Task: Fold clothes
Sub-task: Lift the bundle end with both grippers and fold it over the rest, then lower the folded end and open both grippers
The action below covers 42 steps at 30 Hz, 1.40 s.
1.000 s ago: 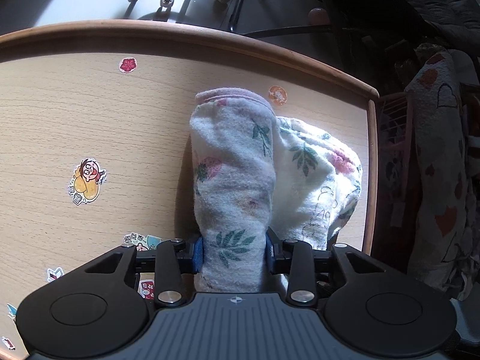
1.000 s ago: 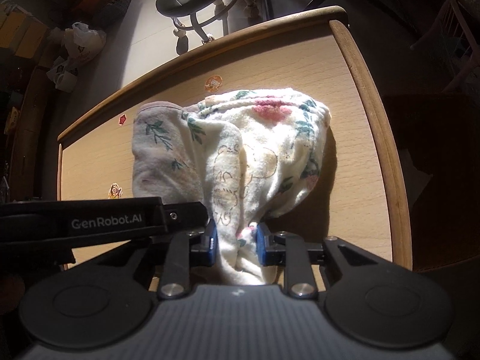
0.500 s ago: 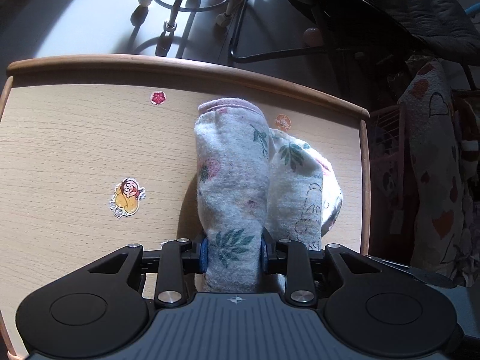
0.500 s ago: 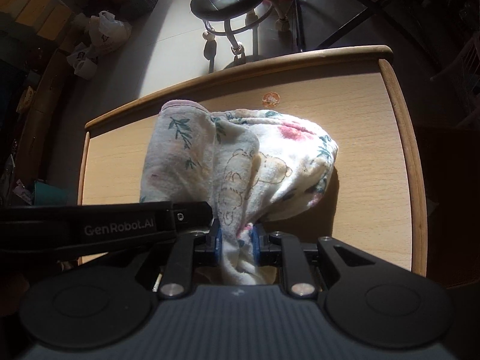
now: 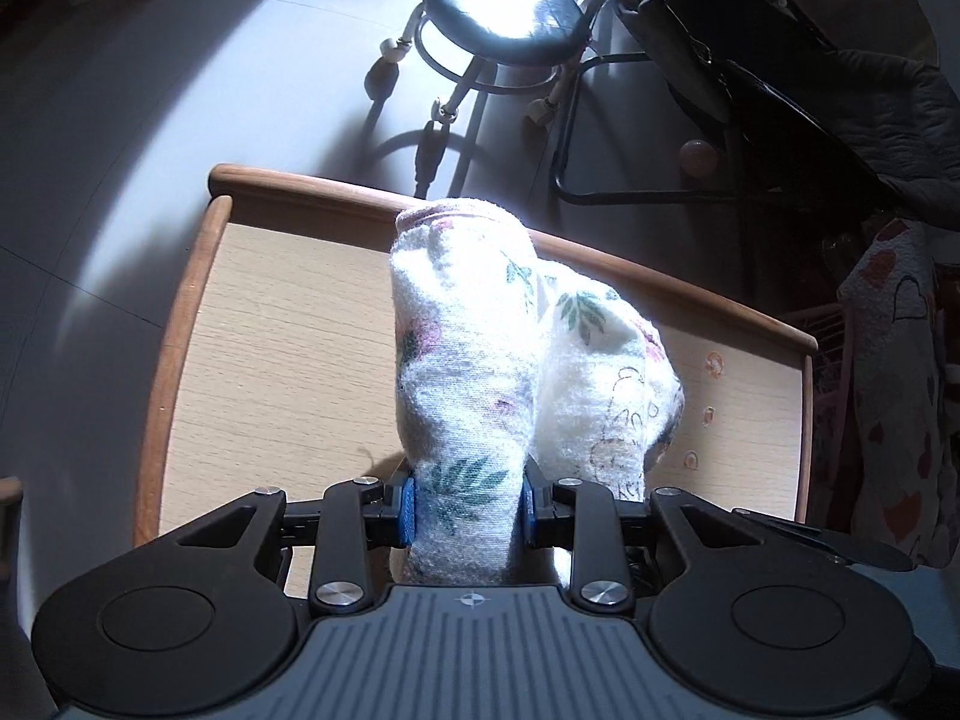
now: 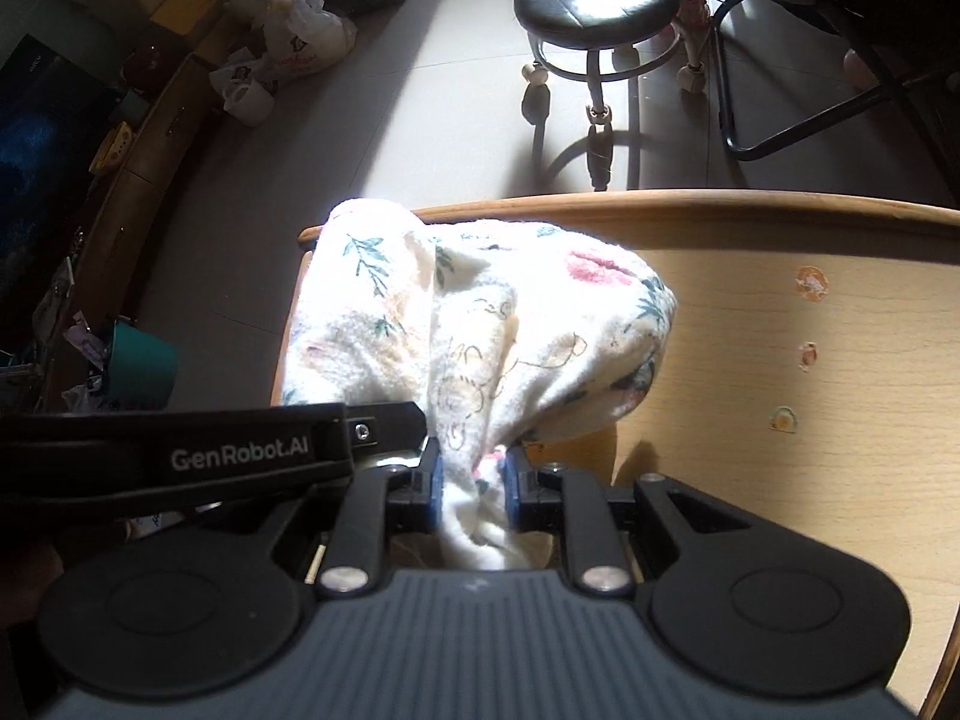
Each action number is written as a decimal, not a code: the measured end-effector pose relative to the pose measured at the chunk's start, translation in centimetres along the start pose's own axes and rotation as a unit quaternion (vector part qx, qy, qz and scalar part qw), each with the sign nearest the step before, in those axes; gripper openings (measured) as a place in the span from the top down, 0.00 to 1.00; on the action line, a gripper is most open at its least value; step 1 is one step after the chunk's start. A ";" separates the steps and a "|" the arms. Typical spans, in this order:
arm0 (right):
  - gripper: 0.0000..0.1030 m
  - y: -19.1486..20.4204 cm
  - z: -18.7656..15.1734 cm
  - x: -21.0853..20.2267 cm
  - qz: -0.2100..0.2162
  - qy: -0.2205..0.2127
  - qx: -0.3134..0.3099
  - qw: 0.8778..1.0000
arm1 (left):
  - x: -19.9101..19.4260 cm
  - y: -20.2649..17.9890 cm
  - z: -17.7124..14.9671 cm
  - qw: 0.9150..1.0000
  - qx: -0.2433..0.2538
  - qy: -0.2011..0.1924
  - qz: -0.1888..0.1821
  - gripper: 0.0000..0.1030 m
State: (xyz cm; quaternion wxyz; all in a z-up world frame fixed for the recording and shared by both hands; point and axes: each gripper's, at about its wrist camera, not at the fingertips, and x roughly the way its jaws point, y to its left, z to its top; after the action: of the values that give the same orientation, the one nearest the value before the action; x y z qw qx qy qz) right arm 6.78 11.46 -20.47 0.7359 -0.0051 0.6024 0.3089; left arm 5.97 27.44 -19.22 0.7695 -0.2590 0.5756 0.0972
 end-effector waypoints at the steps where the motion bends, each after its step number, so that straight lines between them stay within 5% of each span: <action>1: 0.82 0.6 0.2 0.5 0.001 0.001 -0.001 1.000 | 0.0 0.8 0.2 1.000 -0.002 0.000 0.002 0.70; 12: 0.81 4.5 0.5 4.9 -0.002 0.019 -0.007 1.000 | 2.2 6.3 1.4 1.000 -0.025 0.008 0.012 0.70; 25: 0.80 5.3 -0.4 6.0 -0.020 0.025 0.007 0.999 | 3.4 7.5 0.6 1.000 -0.018 0.011 0.008 0.64; 42: 0.64 4.1 -0.6 3.6 -0.043 0.005 0.030 0.999 | 2.5 8.8 -0.4 0.999 -0.042 -0.001 0.000 0.49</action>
State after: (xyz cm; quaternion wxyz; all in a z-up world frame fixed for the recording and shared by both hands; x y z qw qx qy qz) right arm 4.65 16.11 -22.32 0.7457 -0.0103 0.6142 0.2582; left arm 2.56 34.29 -24.19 0.7586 -0.2909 0.5702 0.1215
